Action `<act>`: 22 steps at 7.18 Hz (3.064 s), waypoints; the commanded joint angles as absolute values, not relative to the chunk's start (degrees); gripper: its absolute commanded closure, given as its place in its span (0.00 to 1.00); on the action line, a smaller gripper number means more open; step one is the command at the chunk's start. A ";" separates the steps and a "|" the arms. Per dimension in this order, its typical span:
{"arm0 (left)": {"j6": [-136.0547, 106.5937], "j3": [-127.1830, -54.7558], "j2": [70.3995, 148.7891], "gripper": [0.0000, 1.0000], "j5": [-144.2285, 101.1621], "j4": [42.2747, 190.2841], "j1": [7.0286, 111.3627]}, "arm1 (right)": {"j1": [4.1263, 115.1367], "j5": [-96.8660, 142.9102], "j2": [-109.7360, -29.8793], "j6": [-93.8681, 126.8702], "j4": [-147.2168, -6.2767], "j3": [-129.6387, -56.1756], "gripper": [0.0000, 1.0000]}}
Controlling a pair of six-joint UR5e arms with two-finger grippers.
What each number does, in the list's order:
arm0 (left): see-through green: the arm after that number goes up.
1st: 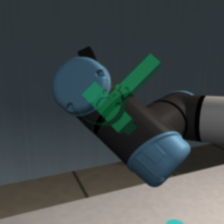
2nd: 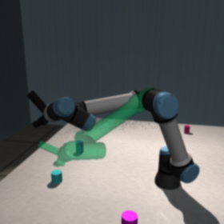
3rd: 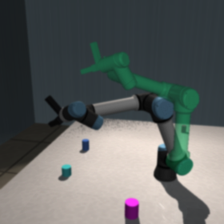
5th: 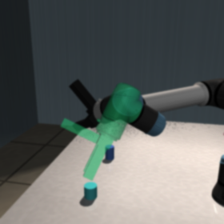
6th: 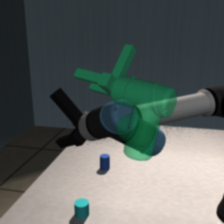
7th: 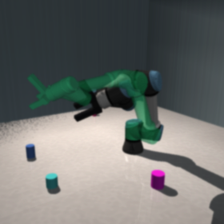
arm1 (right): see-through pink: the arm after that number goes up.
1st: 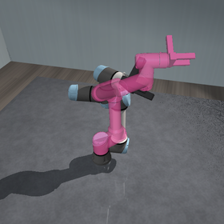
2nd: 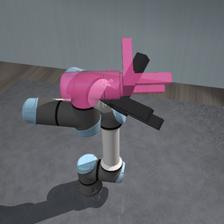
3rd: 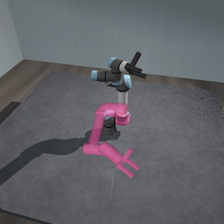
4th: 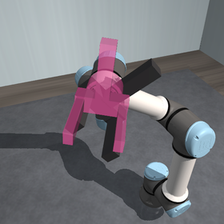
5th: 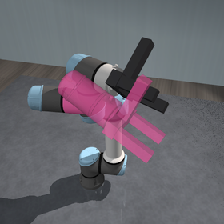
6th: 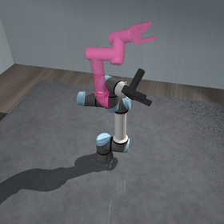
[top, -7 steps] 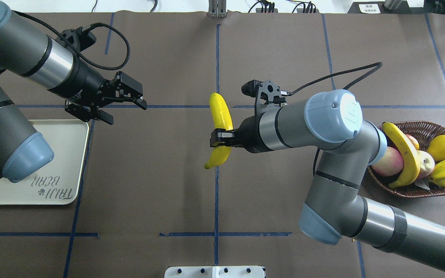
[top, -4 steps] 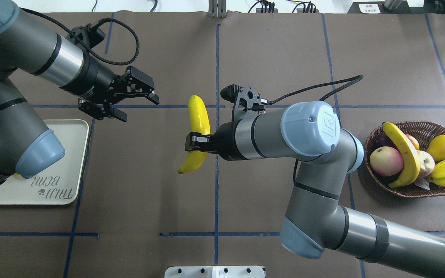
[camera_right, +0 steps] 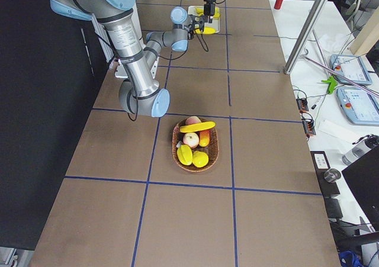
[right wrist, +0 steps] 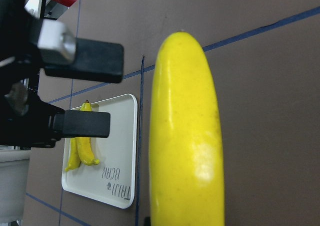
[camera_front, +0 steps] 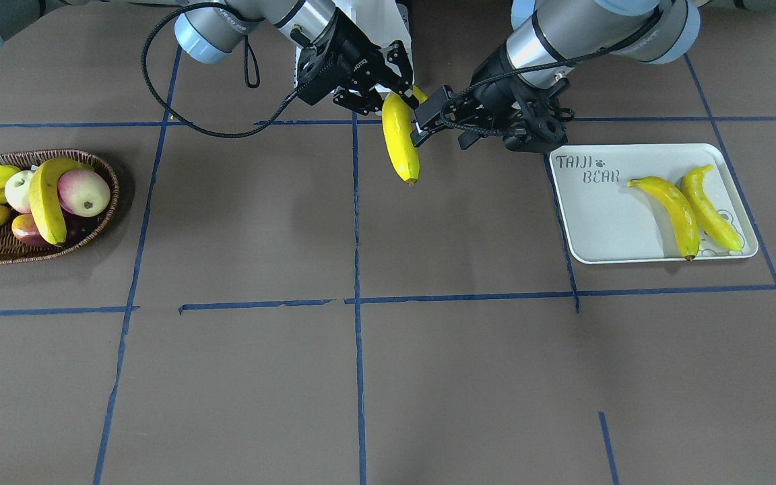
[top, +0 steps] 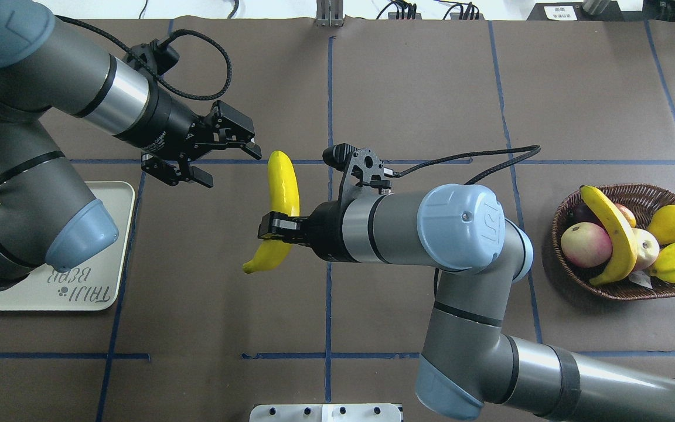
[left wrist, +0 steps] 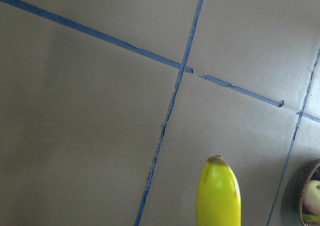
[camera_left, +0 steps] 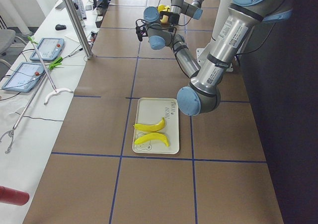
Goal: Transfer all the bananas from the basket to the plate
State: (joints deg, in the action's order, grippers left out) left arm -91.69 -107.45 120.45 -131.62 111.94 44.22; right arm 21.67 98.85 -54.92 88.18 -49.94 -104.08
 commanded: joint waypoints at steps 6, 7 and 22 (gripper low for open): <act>-95.19 -107.31 122.34 0.58 -126.74 111.97 39.20 | 21.27 98.61 -54.84 88.42 -49.83 -104.59 0.89; -95.19 -107.31 122.34 0.86 -126.74 111.97 39.20 | 21.27 98.61 -54.76 88.59 -49.83 -104.50 0.74; -64.55 -102.67 96.43 1.00 -121.59 111.01 51.94 | 35.15 115.66 -74.78 75.42 -72.60 -114.70 0.00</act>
